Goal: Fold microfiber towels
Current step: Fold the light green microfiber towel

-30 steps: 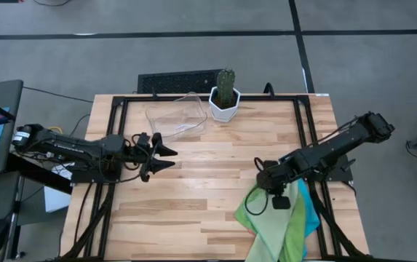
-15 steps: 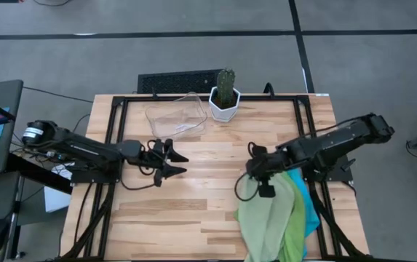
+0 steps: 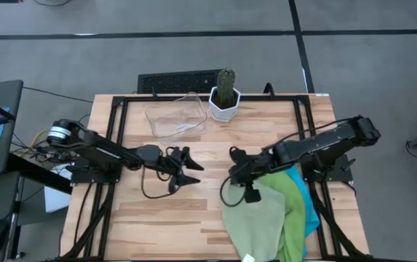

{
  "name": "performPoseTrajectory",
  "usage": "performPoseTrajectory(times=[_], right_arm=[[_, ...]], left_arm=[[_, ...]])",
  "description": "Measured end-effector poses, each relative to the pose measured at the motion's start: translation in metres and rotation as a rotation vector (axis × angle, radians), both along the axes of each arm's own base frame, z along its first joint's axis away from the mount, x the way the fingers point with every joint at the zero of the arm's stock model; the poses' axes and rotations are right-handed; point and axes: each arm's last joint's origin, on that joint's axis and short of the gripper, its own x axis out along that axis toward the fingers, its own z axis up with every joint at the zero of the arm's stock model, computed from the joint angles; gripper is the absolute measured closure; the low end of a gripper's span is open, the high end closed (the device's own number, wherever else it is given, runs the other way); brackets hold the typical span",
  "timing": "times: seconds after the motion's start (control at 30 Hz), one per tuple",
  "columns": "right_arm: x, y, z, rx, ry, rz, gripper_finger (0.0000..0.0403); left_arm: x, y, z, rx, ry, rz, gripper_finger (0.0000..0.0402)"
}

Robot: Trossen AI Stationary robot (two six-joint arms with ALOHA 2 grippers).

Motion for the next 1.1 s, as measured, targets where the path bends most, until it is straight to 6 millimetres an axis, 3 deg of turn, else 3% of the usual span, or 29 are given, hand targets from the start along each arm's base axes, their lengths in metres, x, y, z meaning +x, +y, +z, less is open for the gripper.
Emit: performPoseTrajectory(times=[0.23, 0.43, 0.77, 1.1], right_arm=[[0.019, 0.014, 0.012, -0.037, -0.048, 0.084, 0.0388], [0.021, 0.017, 0.012, -0.055, -0.027, 0.106, 0.0386], [0.022, 0.018, 0.014, -0.041, -0.047, 0.123, 0.0385], [0.026, 0.021, 0.019, 0.005, -0.109, 0.15, 0.0382]], left_arm=[[0.027, -0.005, -0.009, 0.062, 0.029, -0.082, 0.0131], [0.043, -0.002, -0.015, 0.079, 0.039, -0.131, 0.0131], [0.052, -0.006, -0.022, 0.103, 0.051, -0.35, 0.0131], [0.061, 0.006, -0.024, 0.198, 0.076, -0.295, 0.0131]])
